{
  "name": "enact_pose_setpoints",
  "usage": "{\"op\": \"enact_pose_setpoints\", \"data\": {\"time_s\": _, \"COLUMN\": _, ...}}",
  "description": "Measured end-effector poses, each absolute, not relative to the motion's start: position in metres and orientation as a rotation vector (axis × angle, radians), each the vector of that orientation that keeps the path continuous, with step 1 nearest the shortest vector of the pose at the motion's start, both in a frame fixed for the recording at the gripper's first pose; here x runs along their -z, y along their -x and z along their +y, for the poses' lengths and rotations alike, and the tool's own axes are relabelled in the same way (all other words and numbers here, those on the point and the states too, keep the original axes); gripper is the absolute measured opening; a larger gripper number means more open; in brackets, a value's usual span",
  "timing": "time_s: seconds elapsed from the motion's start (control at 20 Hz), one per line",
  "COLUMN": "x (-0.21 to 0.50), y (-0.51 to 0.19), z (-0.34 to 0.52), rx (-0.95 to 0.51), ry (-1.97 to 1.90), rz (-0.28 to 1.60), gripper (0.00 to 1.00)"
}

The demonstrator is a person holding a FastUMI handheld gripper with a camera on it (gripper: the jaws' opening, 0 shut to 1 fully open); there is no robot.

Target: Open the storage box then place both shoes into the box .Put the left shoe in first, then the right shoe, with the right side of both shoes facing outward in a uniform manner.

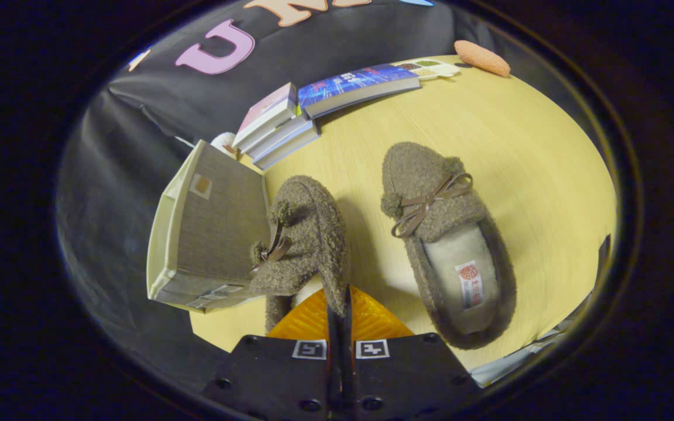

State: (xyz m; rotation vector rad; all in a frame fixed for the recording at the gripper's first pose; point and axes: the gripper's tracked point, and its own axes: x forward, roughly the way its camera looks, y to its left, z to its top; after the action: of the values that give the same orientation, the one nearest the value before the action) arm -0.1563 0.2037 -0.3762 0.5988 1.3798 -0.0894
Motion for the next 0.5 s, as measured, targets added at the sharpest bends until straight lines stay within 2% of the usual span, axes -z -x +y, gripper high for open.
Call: {"op": "enact_pose_setpoints", "data": {"time_s": 0.5, "x": 0.298, "y": 0.077, "z": 0.198, "rx": 0.027, "ry": -0.631, "rz": 1.201, "gripper": 0.04}}
